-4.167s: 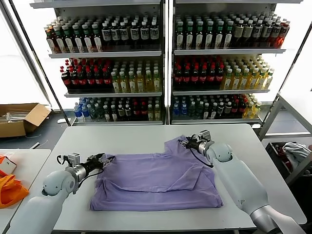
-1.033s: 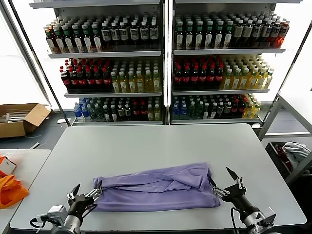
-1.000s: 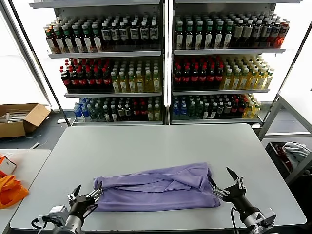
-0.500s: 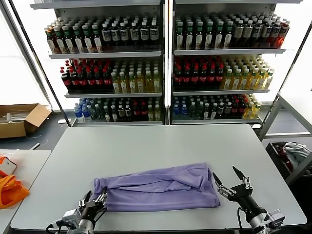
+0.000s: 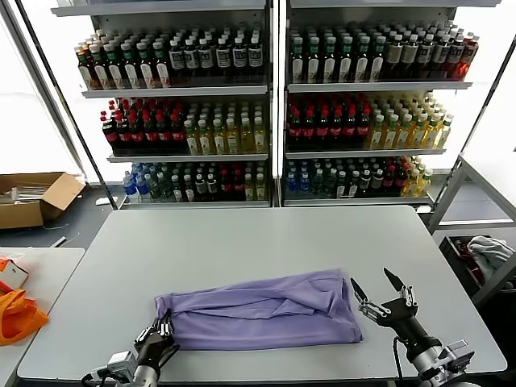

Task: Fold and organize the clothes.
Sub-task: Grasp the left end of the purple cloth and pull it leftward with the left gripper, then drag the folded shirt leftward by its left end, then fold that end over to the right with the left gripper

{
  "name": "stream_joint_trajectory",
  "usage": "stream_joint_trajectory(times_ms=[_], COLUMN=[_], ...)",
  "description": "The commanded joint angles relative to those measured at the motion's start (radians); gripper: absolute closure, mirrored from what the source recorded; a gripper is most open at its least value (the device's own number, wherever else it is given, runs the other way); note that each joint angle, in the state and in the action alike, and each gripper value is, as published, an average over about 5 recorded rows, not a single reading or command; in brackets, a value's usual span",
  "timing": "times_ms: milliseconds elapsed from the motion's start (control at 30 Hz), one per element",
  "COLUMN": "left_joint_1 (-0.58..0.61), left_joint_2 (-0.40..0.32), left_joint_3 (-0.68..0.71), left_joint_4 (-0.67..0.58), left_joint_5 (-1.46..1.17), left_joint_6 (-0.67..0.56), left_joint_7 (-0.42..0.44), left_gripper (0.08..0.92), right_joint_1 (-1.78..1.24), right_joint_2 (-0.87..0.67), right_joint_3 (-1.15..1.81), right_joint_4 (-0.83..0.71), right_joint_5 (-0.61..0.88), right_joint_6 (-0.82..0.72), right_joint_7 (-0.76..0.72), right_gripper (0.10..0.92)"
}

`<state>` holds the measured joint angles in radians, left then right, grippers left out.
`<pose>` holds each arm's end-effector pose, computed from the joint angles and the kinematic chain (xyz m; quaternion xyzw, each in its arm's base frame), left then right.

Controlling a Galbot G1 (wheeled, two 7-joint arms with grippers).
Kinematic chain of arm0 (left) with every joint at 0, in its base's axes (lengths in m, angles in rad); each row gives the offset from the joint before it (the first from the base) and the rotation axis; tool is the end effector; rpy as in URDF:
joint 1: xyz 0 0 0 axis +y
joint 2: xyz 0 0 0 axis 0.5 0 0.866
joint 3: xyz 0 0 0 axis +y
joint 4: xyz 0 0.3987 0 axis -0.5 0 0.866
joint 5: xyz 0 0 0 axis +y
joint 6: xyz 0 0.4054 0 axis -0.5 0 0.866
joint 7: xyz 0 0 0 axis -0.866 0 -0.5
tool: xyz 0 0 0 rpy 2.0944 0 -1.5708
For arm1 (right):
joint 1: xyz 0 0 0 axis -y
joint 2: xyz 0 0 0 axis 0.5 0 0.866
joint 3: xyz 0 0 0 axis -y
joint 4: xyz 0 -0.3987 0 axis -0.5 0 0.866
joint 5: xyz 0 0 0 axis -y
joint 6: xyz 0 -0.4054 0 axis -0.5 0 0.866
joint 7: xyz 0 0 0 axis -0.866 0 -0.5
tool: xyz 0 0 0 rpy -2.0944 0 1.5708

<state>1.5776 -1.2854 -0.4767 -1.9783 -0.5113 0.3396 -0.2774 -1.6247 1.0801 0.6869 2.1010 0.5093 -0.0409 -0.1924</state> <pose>0.2027 0.0503 -0.3893 0.0449 -0.9596 0.0884 0.2635 0.2105 -0.1414 -0.3091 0.1530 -0.9875 -0.0066 0.0380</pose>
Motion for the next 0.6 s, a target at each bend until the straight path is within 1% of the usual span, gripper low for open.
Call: stream_joint_trajectory(times_ms=[33, 133, 267, 400, 500, 600], left_joint_1=[0.027, 0.039, 0.022, -0.016, -0.029, -0.028], left_joint_2=[0.178, 0.257, 0.361, 0.445, 0.478, 0.467], left_joint_3=[-0.253, -0.415, -0.578, -0.686, -0.723, -0.699], left_joint_4=[0.032, 0.065, 0.155, 0.242, 0.235, 0.162], left_joint_5=[-0.126, -0.194, -0.217, -0.193, -0.182, -0.181], left_joint_6=[-0.087, -0.106, -0.12, -0.119, -0.115, -0.103], left_joint_7=[0.18, 0.209, 0.251, 0.306, 0.338, 0.344], left_gripper=[0.821, 0.883, 0.899, 0.899, 0.899, 0.899], right_joint_1=[0.006, 0.011, 0.024, 0.032, 0.031, 0.018], right_joint_2=[-0.014, -0.013, -0.008, -0.005, -0.003, 0.002], right_joint_3=[0.0, -0.005, -0.019, -0.03, -0.032, -0.027], right_joint_4=[0.015, 0.026, 0.037, 0.048, 0.056, 0.064], right_joint_5=[0.014, 0.013, 0.012, 0.011, 0.01, 0.009], right_joint_6=[-0.011, -0.019, -0.028, -0.032, -0.034, -0.031], right_joint_7=[0.004, 0.009, 0.011, 0.012, 0.013, 0.013], right_gripper=[0.203, 0.203, 0.203, 0.203, 0.203, 0.203])
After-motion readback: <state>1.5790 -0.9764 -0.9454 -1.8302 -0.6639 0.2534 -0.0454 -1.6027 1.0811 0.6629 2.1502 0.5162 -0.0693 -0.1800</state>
